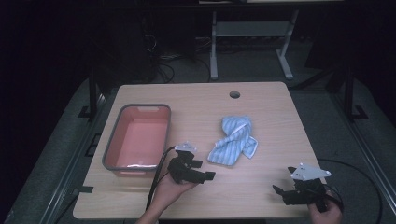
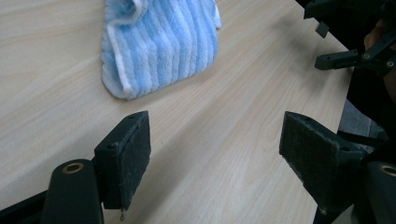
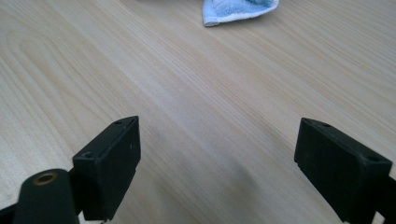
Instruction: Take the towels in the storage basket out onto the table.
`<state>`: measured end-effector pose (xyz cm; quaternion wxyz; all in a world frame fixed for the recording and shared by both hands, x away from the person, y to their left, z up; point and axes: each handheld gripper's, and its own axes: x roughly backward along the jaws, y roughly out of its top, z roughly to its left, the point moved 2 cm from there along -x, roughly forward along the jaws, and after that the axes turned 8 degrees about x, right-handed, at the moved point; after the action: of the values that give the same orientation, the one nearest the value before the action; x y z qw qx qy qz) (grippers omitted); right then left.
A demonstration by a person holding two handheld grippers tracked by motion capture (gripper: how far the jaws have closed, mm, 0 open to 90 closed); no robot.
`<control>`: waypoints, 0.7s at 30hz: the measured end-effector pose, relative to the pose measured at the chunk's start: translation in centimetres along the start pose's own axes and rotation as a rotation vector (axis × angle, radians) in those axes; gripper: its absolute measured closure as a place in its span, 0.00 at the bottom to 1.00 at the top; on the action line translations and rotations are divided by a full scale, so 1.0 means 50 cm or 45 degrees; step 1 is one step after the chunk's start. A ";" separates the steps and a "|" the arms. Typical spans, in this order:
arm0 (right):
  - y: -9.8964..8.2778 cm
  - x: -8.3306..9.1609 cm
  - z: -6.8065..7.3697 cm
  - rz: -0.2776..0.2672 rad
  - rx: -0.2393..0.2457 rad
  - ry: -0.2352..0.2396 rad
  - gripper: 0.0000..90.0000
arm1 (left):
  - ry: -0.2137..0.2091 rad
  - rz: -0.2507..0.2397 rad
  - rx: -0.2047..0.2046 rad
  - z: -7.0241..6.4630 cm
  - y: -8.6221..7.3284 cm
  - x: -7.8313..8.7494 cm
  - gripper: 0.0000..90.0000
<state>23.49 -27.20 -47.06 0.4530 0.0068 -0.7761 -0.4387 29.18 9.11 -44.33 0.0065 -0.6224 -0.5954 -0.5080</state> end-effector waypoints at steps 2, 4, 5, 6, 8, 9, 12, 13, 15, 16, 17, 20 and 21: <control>0.000 0.000 0.000 -0.001 0.002 0.000 0.15 | -0.001 0.000 0.002 0.001 -0.006 0.002 0.27; 0.000 0.000 0.000 0.000 0.005 0.000 0.15 | 0.000 -0.004 0.000 0.001 -0.012 0.005 0.27; 0.000 0.000 0.000 0.000 0.006 -0.001 0.15 | -0.002 -0.007 0.002 0.000 -0.015 0.006 0.27; 0.000 -0.001 0.001 0.002 0.005 0.000 0.15 | -0.002 -0.008 -0.002 -0.001 -0.017 0.008 0.27; 0.000 -0.001 0.002 0.004 0.005 0.001 0.15 | -0.002 -0.012 -0.002 -0.002 -0.022 0.011 0.27; 0.000 -0.002 0.003 0.003 0.001 0.000 0.15 | -0.008 -0.014 0.000 -0.002 -0.025 0.012 0.27; 0.000 -0.002 0.003 0.004 0.004 0.002 0.15 | -0.003 -0.014 -0.001 -0.001 -0.035 0.015 0.27; 0.000 -0.002 0.004 0.005 0.004 0.001 0.15 | -0.005 -0.014 0.000 -0.001 -0.038 0.015 0.27; -0.001 -0.002 0.004 0.006 0.006 0.001 0.15 | 0.004 -0.014 -0.002 0.001 -0.045 0.016 0.27; -0.001 -0.002 0.004 0.007 0.003 0.003 0.15 | 0.003 -0.014 0.001 0.001 -0.048 0.017 0.27; -0.001 -0.002 0.004 0.009 0.004 0.004 0.15 | 0.002 -0.014 0.002 0.001 -0.051 0.017 0.27; -0.001 -0.002 0.006 0.010 0.003 0.007 0.15 | 0.014 -0.009 -0.002 0.001 -0.058 0.018 0.27; -0.001 -0.002 0.006 0.009 0.004 0.007 0.15 | 0.014 -0.009 -0.002 0.001 -0.058 0.018 0.27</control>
<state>23.31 -26.97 -47.23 0.4566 0.0058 -0.7756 -0.4357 26.85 10.62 -45.50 0.0074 -0.6175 -0.5972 -0.5119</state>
